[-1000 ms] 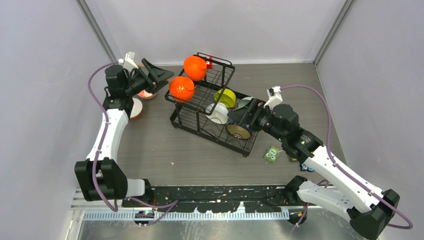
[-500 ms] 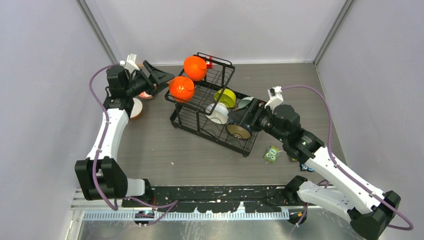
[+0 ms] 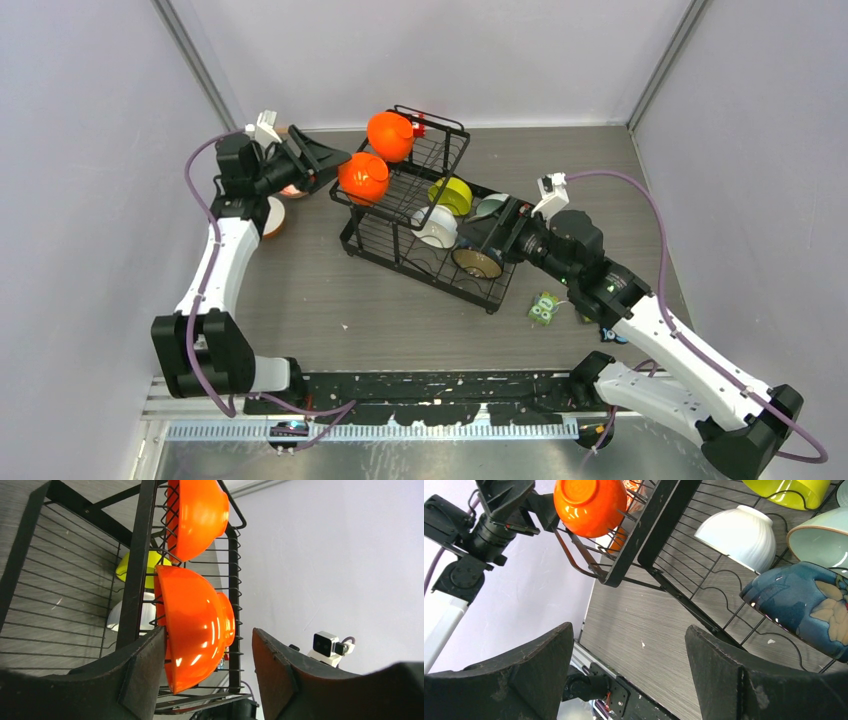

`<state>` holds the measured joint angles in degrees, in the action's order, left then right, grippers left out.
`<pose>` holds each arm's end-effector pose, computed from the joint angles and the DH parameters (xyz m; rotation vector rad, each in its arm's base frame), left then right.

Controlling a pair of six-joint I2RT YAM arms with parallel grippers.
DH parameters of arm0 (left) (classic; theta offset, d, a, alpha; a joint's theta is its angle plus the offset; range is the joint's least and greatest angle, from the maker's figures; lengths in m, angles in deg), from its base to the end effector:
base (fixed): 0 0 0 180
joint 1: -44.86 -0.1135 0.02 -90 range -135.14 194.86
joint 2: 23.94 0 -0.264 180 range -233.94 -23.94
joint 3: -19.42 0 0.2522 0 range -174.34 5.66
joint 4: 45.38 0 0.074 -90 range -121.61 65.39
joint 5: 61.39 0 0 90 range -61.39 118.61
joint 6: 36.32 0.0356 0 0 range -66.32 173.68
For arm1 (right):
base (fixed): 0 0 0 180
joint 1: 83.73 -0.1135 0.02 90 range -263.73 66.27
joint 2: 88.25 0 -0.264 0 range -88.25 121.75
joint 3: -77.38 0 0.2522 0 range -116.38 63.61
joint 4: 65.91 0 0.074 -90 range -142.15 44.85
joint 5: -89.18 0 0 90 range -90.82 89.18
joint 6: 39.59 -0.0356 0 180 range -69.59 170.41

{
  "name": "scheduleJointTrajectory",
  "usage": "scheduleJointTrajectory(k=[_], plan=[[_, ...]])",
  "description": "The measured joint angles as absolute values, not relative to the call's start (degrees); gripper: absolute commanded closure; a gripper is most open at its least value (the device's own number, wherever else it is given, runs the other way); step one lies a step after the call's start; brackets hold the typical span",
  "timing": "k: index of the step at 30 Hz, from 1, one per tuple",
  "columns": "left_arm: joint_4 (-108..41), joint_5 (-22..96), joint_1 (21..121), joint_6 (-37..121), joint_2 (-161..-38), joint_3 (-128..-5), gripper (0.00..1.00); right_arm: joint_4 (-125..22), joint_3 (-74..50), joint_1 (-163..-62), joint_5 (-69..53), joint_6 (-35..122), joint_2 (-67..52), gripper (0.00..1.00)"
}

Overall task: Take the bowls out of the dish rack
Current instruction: Pick up the bowl from the dish rack.

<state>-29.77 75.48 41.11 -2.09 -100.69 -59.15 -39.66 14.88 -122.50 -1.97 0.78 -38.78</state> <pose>0.3081 -0.0058 0.3550 -0.3725 1.9191 -1.3576 0.1561 0.1263 0.3460 0.1688 1.9397 1.0894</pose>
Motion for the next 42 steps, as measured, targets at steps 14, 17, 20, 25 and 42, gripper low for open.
scheduleJointTrajectory(k=[14, 17, 20, 25, 42], plan=[[-33.5, 78.2, 41.1, -5.4, -101.9, -57.7, 0.53, -39.6, 14.9, -122.5, -2.0, 1.0, -39.3, 0.14], [-34.9, 78.6, 41.1, -6.2, -102.0, -57.0, 0.54, -39.6, 14.9, -122.5, -1.9, 1.0, -39.3, 0.15], [-36.1, 79.0, 41.1, -7.0, -102.3, -56.4, 0.56, -39.6, 14.9, -122.5, -1.9, 1.0, -39.3, 0.15], [-37.0, 79.3, 41.1, -7.8, -102.6, -55.7, 0.6, -39.6, 14.9, -122.5, -1.8, 1.2, -39.3, 0.15], [-42.2, 80.9, 41.1, -10.9, -102.6, -53.4, 0.7, -39.6, 15.3, -122.5, -1.8, 1.8, -39.3, 0.14]])
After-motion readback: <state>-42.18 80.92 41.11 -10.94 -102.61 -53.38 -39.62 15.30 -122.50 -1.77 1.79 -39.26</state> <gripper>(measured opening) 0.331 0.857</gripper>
